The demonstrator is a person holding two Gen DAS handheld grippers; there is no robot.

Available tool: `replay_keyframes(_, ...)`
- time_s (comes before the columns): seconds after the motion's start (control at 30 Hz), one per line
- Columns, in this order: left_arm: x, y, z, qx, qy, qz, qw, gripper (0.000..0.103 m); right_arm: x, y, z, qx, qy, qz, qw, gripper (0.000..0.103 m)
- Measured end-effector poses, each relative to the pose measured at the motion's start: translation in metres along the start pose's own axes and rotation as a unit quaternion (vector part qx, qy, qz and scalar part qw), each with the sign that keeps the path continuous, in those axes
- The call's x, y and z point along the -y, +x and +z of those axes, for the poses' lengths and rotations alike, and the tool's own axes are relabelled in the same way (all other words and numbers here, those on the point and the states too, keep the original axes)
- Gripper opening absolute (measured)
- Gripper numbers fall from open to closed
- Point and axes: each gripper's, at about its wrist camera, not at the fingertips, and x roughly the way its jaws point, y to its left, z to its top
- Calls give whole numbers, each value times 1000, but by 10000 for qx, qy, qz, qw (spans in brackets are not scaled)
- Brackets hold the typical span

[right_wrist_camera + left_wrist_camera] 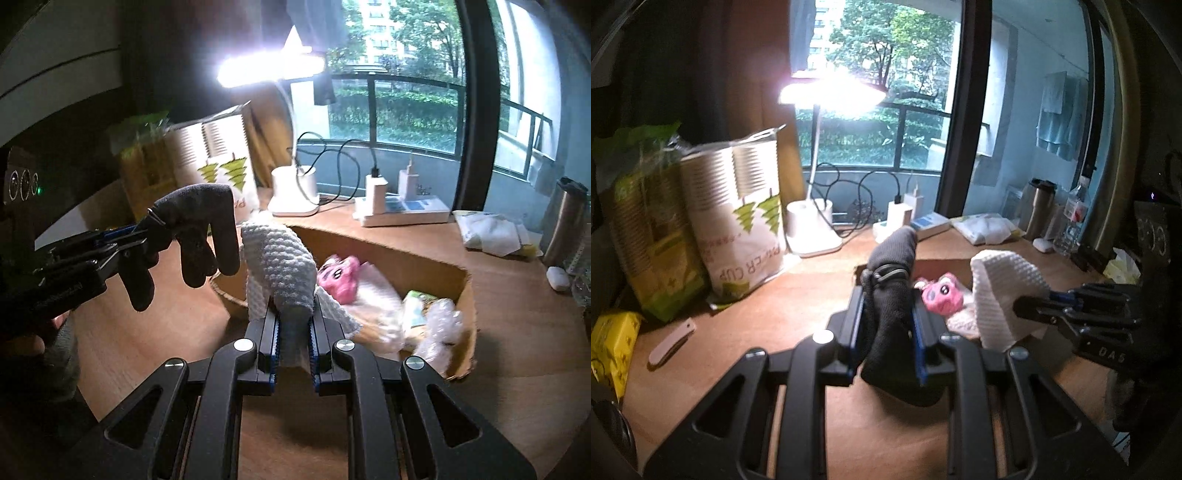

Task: Organize soft objects
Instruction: 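Drop glove into box with left tool while right tool drops white cloth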

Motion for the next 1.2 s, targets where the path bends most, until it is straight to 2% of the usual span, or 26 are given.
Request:
replay_keyframes(0.47,9,40,11,-162,139,24,9998,23,33,7,6,32,261,-71,9996,14)
replay_keyframes(0.87,3,93,0,-667,17,27,9978,27,48,25,9,-122,354,-216,9991,14)
replay_keyframes(1.0,2,102,-1,-835,-20,-47,9965,35,48,31,12,-158,372,-248,9989,14)
replay_keyframes(1.03,2,102,-1,-825,-16,-61,9966,49,47,33,13,-164,372,-249,9989,14)
replay_keyframes(1.1,0,98,0,-761,-68,-133,9970,63,45,37,15,-176,352,-242,9989,14)
replay_keyframes(1.2,-4,90,2,-680,-95,-194,9975,63,38,44,19,-209,306,-203,9991,14)
